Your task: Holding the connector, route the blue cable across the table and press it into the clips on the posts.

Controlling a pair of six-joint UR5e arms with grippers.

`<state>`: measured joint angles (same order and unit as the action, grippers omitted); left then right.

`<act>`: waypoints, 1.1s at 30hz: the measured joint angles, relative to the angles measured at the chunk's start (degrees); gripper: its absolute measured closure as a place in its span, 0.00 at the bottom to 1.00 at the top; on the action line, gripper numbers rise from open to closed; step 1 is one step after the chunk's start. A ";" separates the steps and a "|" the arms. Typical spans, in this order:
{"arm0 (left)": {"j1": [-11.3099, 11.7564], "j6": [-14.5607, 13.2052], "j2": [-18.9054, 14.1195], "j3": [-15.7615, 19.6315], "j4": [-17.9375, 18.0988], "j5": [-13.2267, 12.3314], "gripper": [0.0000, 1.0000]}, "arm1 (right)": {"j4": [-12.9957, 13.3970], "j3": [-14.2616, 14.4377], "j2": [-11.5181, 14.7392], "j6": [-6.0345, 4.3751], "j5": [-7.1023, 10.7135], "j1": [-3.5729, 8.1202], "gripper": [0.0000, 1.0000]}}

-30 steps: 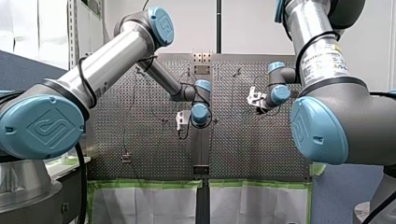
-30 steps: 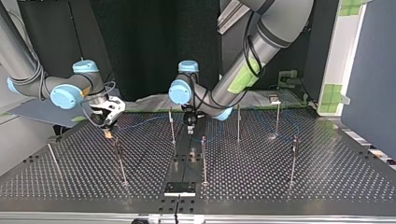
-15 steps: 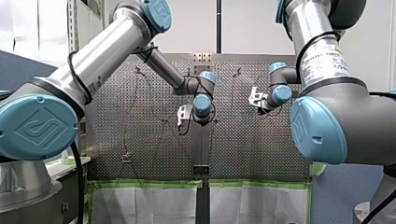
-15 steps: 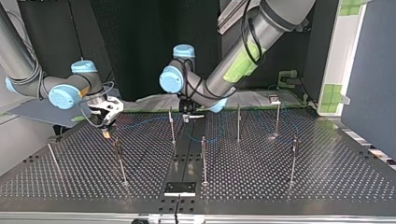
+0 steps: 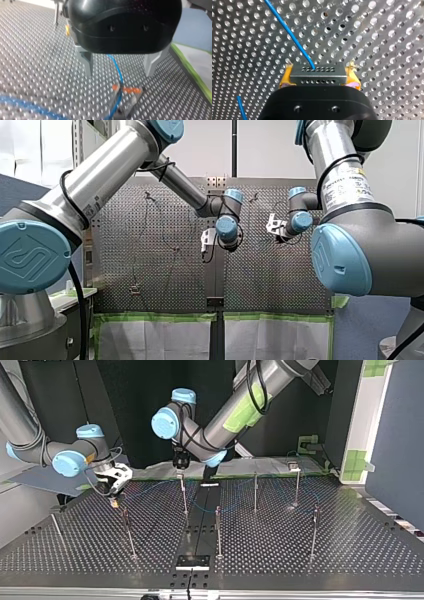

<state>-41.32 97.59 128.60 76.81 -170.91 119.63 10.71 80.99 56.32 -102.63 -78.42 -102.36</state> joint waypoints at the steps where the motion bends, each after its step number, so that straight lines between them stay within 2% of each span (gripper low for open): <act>1: -0.36 0.33 0.00 0.00 0.35 0.04 0.00 | -0.01 -0.01 0.01 -0.02 0.00 0.15 1.00; 8: -1.76 3.19 0.37 -0.29 3.18 1.15 0.00 | -0.28 0.00 0.02 -0.06 0.00 1.18 1.00; 14: -2.14 6.01 2.64 -2.54 5.15 2.33 0.00 | -1.34 -0.01 0.09 0.16 0.01 1.65 1.00; 23: -3.22 9.47 6.42 -6.73 3.24 5.14 0.00 | -1.52 -0.03 0.14 0.30 0.72 1.79 1.00; 28: -3.52 9.86 7.81 -9.18 2.46 6.31 0.00 | -1.51 -0.02 0.18 0.30 1.49 1.79 1.00; 33: -4.43 10.26 10.22 -11.79 0.14 7.69 0.00 | -1.51 -0.01 0.21 0.30 1.80 1.82 1.00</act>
<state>-45.75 107.85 138.82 65.01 -170.77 127.31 9.20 80.98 56.52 -102.32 -76.62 -100.55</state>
